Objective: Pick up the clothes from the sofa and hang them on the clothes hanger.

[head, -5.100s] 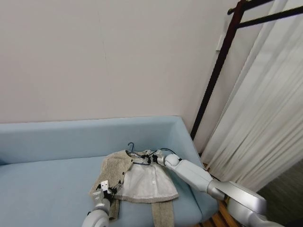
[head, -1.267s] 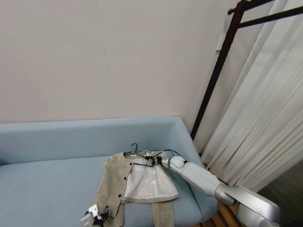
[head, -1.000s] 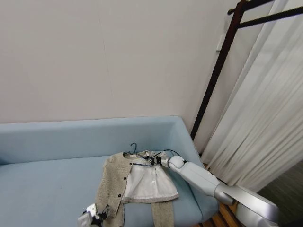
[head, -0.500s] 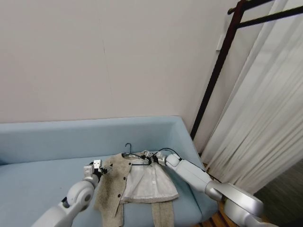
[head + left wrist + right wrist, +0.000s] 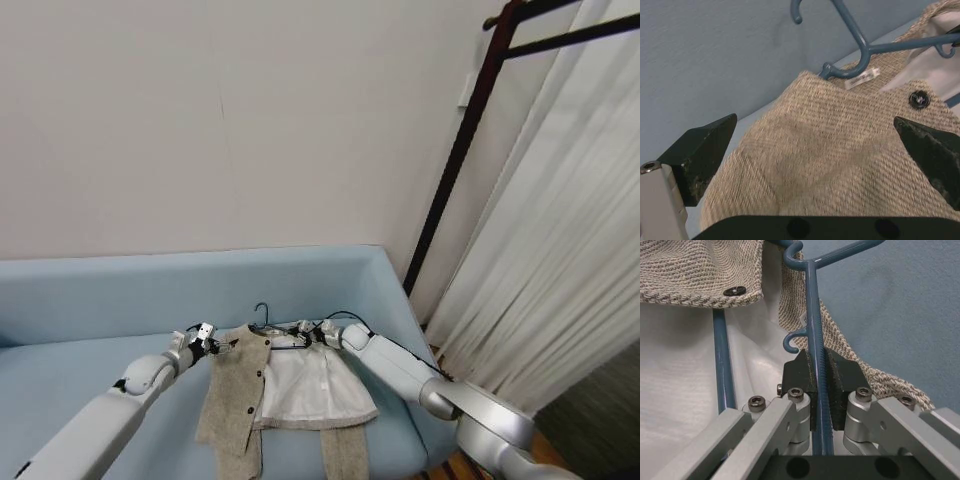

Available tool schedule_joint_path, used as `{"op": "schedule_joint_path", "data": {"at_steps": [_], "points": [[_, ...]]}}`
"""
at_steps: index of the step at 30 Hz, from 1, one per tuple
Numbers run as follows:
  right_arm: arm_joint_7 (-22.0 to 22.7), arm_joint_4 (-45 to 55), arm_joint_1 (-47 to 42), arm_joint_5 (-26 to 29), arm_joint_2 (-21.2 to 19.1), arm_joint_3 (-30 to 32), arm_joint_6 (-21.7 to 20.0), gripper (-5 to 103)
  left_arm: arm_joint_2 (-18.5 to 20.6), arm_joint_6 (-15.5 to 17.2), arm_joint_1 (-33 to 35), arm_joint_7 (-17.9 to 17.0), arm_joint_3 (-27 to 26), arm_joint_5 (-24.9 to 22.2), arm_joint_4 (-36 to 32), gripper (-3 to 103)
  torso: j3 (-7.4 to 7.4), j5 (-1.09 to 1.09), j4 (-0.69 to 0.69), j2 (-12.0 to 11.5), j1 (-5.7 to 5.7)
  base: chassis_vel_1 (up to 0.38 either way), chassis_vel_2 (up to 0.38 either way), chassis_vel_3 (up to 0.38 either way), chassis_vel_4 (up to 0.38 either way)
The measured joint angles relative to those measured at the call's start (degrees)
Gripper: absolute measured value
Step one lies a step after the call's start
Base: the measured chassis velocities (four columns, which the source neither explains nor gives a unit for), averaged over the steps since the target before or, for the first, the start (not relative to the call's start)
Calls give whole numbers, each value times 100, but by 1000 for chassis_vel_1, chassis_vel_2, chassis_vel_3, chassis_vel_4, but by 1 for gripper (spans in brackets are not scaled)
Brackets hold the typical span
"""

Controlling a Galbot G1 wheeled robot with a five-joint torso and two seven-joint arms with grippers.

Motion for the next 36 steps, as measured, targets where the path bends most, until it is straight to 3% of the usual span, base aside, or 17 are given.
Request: {"op": "schedule_joint_path", "data": {"at_steps": [5, 6, 10, 12, 19, 25, 31, 36], "points": [[9, 54, -39, -9, -48, -3, 1, 6, -223, -214, -566, 447, 365, 127, 738, 101, 0, -1, 2, 0, 0, 0, 0, 0, 0], [13, 74, -57, -12, -63, -6, 3, 6, -325, -259, -778, 669, 461, 226, 1012, 97, -1, 0, 2, 0, 0, 0, 0, 0, 0], [16, 80, -81, -15, -74, -6, 19, 6, -475, -285, -1103, 1033, 592, 461, 1449, 99, -1, 0, 4, 0, -1, 0, 0, 0, 0], [15, 79, -92, -12, -77, -1, 41, 6, -705, -407, -1425, 1333, 628, 715, 2004, 100, -1, 0, 4, 0, -1, 0, 0, 0, 0], [-60, -163, -21, -37, 82, -27, 227, 6, -1085, -509, -1861, 1717, 646, 1064, 2738, 100, -1, -1, 0, 0, -1, 0, 0, 0, 0], [-172, -532, 72, -337, 426, 110, 543, 6, -1174, -559, -2030, 1969, 629, 1356, 3038, 100, -1, -1, 3, 1, -1, 0, 0, 0, 0], [-181, -657, 105, -411, 579, 132, 587, 6, -1047, -611, -2082, 2117, 739, 1460, 3192, 100, -1, -1, 4, 1, -2, 0, 0, 0, 0], [-176, -662, 122, -439, 601, 135, 602, 6, -942, -803, -2255, 2523, 836, 1727, 3522, 100, -1, -1, 1, 1, -2, 0, 0, 0, 0]]}}
